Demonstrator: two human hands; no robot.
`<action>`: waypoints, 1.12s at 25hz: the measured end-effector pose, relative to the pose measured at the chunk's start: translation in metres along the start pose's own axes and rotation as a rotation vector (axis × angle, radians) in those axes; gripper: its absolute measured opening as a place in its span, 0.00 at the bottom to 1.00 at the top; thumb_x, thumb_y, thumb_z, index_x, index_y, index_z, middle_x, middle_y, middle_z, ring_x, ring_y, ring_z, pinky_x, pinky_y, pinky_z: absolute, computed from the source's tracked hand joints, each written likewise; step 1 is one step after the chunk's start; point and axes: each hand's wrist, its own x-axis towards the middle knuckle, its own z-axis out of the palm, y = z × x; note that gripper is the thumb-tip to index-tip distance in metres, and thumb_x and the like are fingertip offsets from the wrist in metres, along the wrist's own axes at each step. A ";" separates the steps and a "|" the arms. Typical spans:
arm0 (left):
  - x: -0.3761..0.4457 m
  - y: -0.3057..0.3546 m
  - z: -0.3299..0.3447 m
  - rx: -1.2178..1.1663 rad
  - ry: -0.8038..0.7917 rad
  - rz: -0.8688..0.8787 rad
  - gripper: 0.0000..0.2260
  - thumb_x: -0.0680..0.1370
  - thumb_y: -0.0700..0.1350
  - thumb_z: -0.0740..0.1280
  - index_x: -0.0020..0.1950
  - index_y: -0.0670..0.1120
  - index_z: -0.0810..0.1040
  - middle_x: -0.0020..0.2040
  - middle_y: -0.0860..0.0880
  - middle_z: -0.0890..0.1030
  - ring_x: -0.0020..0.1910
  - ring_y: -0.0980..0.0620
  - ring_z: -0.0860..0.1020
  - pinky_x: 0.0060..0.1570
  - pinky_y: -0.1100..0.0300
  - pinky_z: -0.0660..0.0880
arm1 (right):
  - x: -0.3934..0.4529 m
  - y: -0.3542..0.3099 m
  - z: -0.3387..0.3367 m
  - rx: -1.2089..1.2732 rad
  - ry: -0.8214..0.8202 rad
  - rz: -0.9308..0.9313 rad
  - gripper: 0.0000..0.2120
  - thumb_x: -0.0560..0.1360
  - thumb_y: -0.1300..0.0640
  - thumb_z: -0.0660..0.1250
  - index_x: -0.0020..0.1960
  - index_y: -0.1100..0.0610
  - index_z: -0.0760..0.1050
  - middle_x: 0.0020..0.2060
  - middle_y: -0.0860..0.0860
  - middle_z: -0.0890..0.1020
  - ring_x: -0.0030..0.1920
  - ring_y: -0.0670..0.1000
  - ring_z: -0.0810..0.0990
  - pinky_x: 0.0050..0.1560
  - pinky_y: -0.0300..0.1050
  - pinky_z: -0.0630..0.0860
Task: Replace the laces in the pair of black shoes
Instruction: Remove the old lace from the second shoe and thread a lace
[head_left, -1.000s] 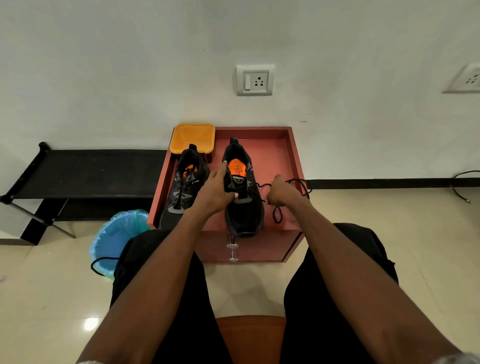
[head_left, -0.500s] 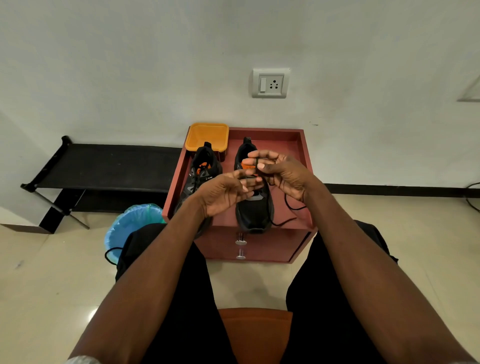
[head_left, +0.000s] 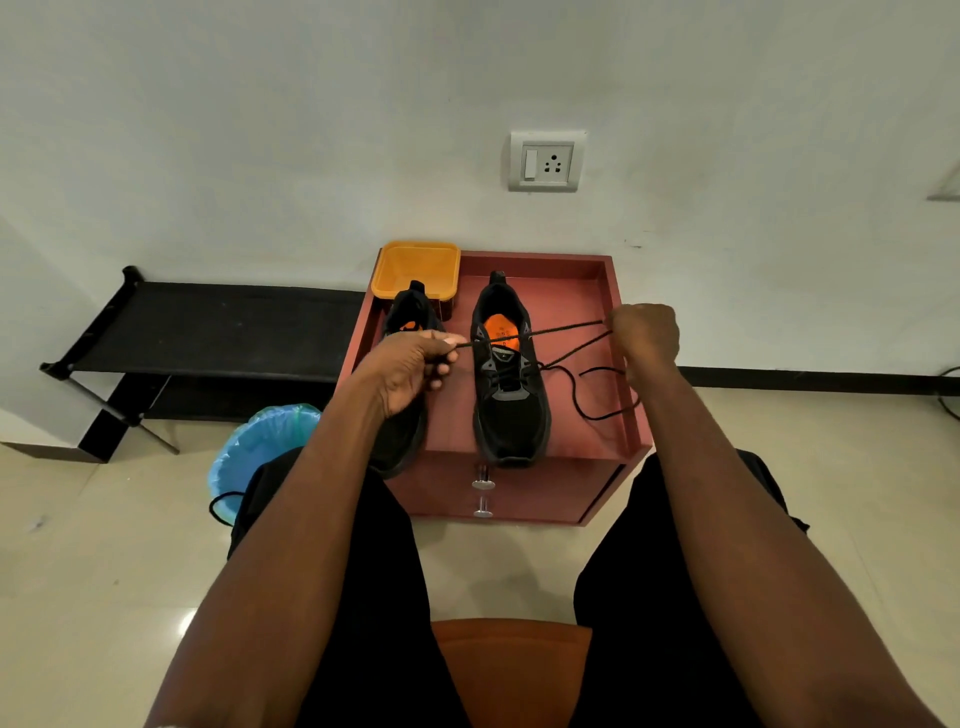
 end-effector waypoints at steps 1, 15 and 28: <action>0.005 -0.002 -0.003 0.071 0.104 -0.022 0.09 0.81 0.36 0.61 0.58 0.39 0.78 0.39 0.48 0.79 0.31 0.57 0.73 0.30 0.65 0.68 | 0.002 0.003 -0.002 -0.122 0.042 0.027 0.06 0.70 0.57 0.64 0.38 0.60 0.74 0.39 0.54 0.78 0.46 0.57 0.77 0.45 0.45 0.74; 0.020 -0.016 0.021 0.171 0.062 0.034 0.08 0.76 0.38 0.71 0.52 0.36 0.81 0.37 0.45 0.82 0.29 0.55 0.76 0.28 0.65 0.68 | -0.038 0.006 0.049 -0.187 -0.660 -0.389 0.04 0.77 0.64 0.68 0.47 0.65 0.80 0.40 0.56 0.84 0.40 0.51 0.80 0.44 0.47 0.76; 0.030 -0.021 0.029 0.112 0.183 0.087 0.04 0.76 0.38 0.72 0.42 0.39 0.80 0.32 0.47 0.82 0.28 0.55 0.78 0.27 0.65 0.74 | -0.038 0.011 0.069 -0.283 -0.638 -0.569 0.07 0.75 0.63 0.71 0.53 0.61 0.83 0.36 0.48 0.81 0.34 0.38 0.76 0.35 0.30 0.70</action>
